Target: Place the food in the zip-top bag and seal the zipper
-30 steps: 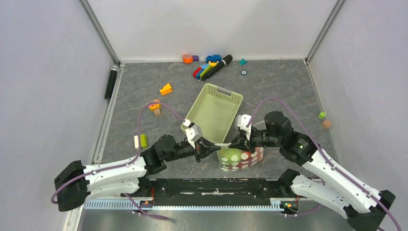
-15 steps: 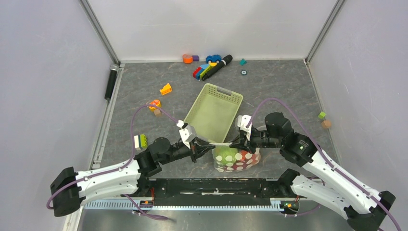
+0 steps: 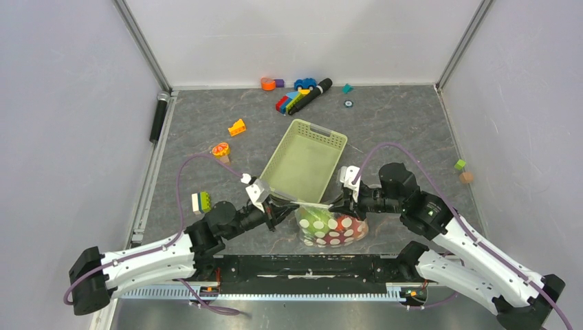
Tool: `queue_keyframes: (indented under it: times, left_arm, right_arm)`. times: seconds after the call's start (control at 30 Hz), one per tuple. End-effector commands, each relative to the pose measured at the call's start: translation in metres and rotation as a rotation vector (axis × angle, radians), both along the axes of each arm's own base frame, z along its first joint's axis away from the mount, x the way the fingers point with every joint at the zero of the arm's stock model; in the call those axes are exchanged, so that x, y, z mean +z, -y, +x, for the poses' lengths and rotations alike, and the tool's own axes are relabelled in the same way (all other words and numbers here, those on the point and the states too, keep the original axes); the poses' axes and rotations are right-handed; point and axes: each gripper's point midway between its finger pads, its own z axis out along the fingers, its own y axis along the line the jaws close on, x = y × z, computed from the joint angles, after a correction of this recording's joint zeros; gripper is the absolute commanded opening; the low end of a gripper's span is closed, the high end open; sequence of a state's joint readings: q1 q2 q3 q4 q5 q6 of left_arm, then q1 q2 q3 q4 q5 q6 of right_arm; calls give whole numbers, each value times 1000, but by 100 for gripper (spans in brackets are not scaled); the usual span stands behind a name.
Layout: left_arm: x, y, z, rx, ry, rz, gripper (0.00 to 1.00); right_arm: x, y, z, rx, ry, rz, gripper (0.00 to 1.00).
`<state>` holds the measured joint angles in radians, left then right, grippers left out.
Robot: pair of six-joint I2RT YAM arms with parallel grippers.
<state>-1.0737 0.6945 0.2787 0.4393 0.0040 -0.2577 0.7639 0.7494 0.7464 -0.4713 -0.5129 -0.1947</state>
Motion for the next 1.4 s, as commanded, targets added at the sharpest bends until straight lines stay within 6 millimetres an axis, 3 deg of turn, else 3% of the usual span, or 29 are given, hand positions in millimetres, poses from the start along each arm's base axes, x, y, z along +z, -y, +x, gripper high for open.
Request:
queue_keyframes:
  times: [0.0,0.5,1.37]
  left_arm:
    - [15,-16,14,115,-9,-79,2]
    - [18,-47,33,293,-2,-93,2]
    - [17,-82,55,515,-27,-106,2]
  right_arm:
    - [-7,10,0,-42,-13,-25,0]
    - [-12,12,1,-57,-13,-33,0]
    - [-17,16,2,-86,-34,-52,0]
